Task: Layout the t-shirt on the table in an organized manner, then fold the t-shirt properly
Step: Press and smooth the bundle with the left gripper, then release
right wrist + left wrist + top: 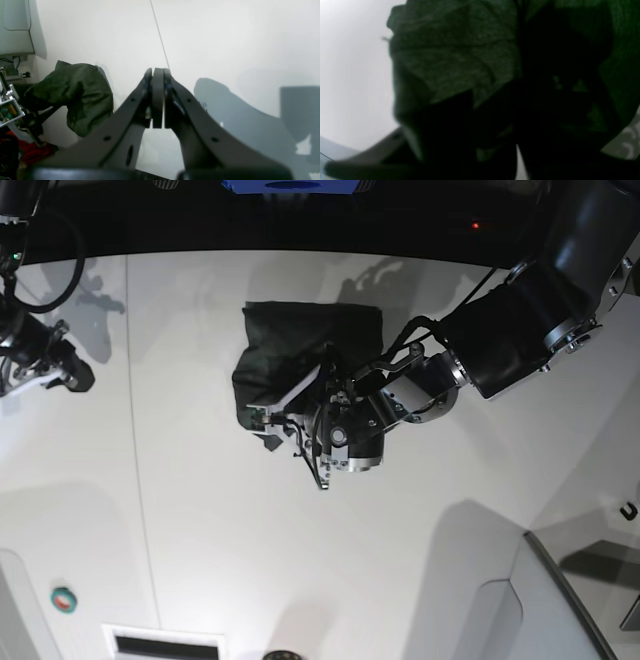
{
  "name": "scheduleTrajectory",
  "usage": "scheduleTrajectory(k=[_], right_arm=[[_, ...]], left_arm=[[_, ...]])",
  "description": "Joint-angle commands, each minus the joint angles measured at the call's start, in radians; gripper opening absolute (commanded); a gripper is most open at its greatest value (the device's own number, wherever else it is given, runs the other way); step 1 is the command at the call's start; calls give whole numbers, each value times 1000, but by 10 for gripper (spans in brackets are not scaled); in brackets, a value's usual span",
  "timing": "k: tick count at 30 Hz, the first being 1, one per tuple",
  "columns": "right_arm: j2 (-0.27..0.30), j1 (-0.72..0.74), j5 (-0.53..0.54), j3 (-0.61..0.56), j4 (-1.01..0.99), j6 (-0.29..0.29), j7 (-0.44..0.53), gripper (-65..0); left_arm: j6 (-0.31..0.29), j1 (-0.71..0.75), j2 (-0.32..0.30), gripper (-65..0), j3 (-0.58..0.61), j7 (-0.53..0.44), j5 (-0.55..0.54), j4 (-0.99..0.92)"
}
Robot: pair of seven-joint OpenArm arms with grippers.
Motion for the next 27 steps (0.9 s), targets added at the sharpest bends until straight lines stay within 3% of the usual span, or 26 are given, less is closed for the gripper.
scheduleTrajectory(k=[1,5,8,17,24,27], right_arm=[[19,8,21,3,12,18,8,-642],[19,8,21,3,12,18,8,-642],[19,8,21,3,12,18,8,-642],[19,7,21,2,12,18,8,-642],[19,8,21,2,18,18,7,-642],[19,7,21,0,21,18,7,-642]], left_arm=[[2,-30,10,-375,-7,-5,3,31],[2,-30,6,-109,-7,-4,3,63],[2,-46,6,0,-7,-4,3,74],[2,-90,4,0,-18,3,3,80],[4,-111,-26,0,-23,81,2,228],[4,-81,-57,0,-89,119,-1,327]])
